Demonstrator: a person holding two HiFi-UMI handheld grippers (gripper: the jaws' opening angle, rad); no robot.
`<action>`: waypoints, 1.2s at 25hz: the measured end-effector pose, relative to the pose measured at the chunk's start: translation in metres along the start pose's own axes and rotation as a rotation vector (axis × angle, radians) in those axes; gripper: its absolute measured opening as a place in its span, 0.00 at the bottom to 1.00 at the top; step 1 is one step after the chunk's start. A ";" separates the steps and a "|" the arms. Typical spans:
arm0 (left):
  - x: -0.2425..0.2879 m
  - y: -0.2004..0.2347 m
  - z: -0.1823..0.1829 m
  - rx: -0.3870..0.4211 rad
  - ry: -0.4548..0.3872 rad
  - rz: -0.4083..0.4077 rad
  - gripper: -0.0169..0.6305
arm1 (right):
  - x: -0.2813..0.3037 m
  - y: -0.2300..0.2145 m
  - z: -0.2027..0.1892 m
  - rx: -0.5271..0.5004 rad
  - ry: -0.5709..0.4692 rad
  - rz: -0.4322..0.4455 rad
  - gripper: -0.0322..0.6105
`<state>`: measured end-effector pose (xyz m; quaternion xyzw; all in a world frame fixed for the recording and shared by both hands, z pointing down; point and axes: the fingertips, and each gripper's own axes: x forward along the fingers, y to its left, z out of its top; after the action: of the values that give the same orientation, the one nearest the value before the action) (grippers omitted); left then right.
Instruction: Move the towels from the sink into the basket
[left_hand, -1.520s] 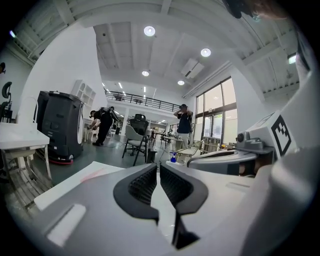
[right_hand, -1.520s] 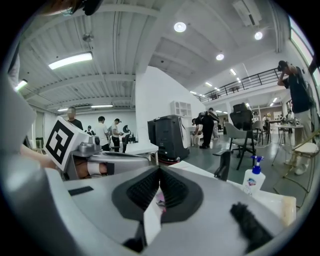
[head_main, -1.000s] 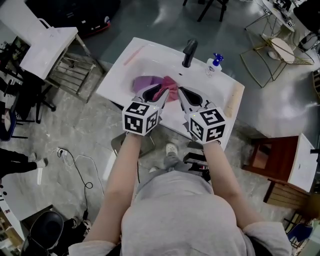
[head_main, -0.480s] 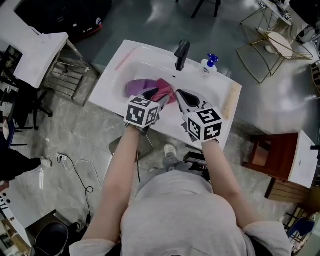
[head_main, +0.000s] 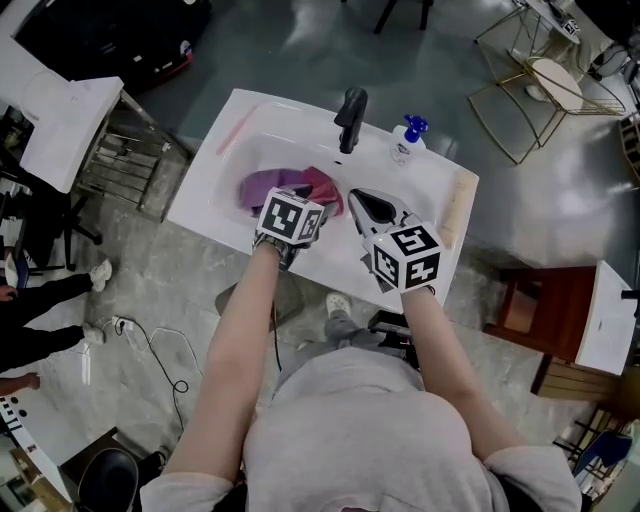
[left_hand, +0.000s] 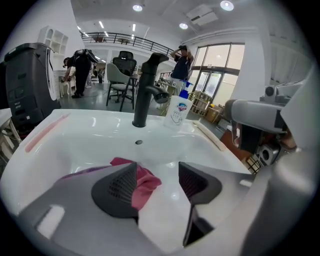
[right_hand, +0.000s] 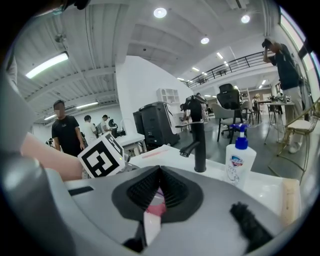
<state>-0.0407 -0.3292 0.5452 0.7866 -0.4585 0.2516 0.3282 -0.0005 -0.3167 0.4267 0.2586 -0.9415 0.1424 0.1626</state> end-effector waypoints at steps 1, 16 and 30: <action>0.004 0.002 -0.001 0.002 0.019 0.002 0.44 | 0.001 -0.002 -0.001 0.004 0.002 0.001 0.08; 0.066 0.036 -0.052 0.012 0.324 0.041 0.53 | 0.002 -0.037 -0.018 0.051 0.033 -0.009 0.08; 0.096 0.041 -0.071 0.002 0.413 0.079 0.45 | -0.004 -0.065 -0.028 0.096 0.052 -0.033 0.08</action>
<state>-0.0398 -0.3442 0.6709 0.7003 -0.4115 0.4206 0.4042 0.0437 -0.3593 0.4624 0.2780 -0.9246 0.1911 0.1768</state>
